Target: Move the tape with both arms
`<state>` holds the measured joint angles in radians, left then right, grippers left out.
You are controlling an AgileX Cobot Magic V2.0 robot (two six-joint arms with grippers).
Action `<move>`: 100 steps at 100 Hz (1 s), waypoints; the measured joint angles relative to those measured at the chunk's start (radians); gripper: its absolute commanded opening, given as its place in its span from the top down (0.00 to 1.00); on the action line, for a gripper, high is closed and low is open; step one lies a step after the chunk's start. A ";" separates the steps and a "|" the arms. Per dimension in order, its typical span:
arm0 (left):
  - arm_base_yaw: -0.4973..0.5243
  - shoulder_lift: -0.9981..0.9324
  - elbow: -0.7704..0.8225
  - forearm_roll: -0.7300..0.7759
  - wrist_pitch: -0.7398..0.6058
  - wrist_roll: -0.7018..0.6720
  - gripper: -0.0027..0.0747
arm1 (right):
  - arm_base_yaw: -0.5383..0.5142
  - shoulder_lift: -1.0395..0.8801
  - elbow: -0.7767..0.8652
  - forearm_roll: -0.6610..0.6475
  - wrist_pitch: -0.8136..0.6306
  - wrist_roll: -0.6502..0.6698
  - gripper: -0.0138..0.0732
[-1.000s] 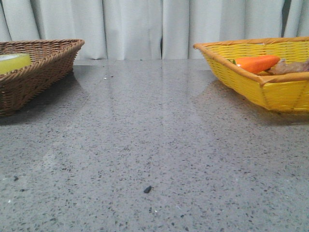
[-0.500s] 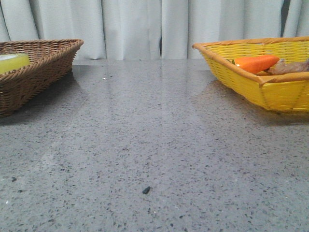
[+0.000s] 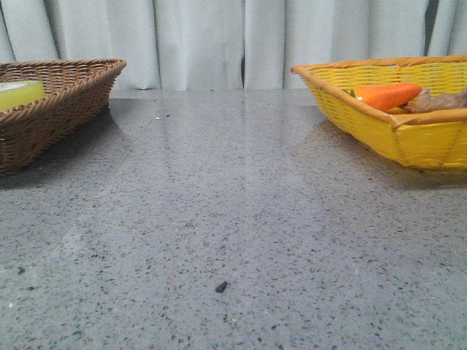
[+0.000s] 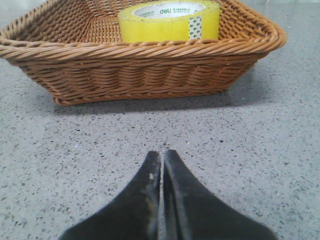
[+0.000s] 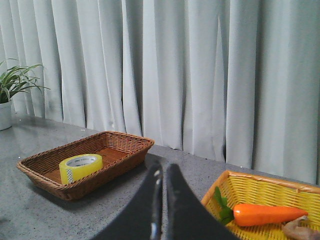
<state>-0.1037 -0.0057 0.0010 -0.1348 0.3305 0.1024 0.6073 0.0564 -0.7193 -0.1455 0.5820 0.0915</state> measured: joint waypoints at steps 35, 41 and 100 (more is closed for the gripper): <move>0.000 0.000 0.000 0.000 0.000 0.000 0.99 | -0.002 -0.004 0.023 -0.045 0.000 0.000 0.92; 0.000 0.000 0.000 0.000 0.000 0.000 0.99 | -0.010 -0.008 0.045 -0.069 -0.006 0.000 0.92; 0.000 0.000 0.000 0.000 0.000 0.000 0.99 | -0.354 -0.009 0.581 -0.079 -0.313 0.056 0.92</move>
<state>-0.1037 -0.0057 0.0010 -0.1348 0.3305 0.1024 0.2530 0.0476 -0.1379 -0.2242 0.2695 0.1475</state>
